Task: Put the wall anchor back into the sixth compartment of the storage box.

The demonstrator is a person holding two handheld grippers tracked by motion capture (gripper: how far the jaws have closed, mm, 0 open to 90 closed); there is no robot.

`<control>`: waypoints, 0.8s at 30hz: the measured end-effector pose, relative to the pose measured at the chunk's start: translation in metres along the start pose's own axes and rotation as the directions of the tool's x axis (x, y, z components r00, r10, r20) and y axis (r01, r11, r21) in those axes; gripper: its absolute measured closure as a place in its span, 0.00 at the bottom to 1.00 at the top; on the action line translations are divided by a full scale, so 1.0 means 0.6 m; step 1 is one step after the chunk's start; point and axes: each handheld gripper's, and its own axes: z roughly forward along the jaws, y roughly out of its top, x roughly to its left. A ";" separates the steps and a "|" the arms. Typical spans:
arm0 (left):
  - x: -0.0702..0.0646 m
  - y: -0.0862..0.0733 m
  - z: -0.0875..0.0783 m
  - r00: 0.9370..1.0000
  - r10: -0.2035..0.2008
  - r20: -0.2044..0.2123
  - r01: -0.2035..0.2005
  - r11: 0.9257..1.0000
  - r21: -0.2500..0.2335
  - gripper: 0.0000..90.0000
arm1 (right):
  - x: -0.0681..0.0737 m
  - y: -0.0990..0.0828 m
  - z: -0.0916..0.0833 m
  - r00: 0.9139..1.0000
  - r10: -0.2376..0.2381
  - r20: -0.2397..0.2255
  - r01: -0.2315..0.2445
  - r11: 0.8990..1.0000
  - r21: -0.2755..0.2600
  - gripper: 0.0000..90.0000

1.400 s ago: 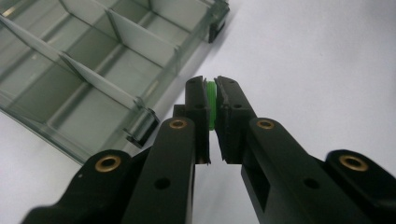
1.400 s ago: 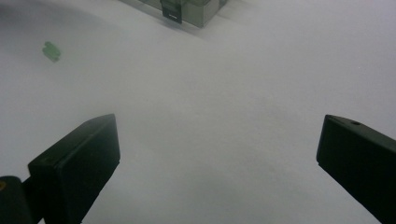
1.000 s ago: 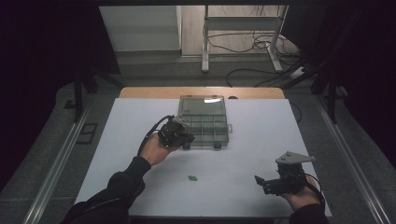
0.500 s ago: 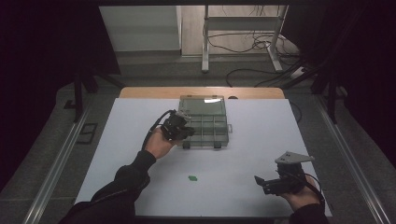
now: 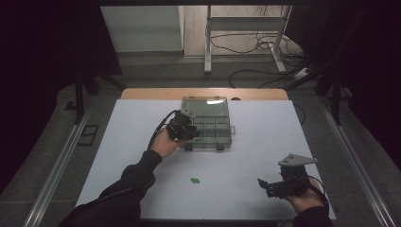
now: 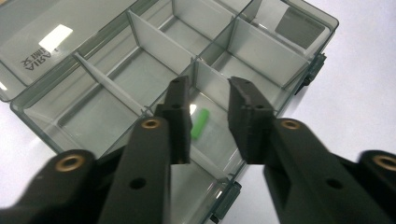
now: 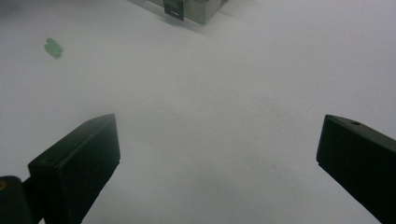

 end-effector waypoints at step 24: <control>-0.040 -0.028 -0.040 0.992 0.048 0.119 -0.048 0.999 -0.001 0.10 | 0.001 0.000 -0.001 1.000 -0.004 -0.002 0.004 1.000 -0.007 0.00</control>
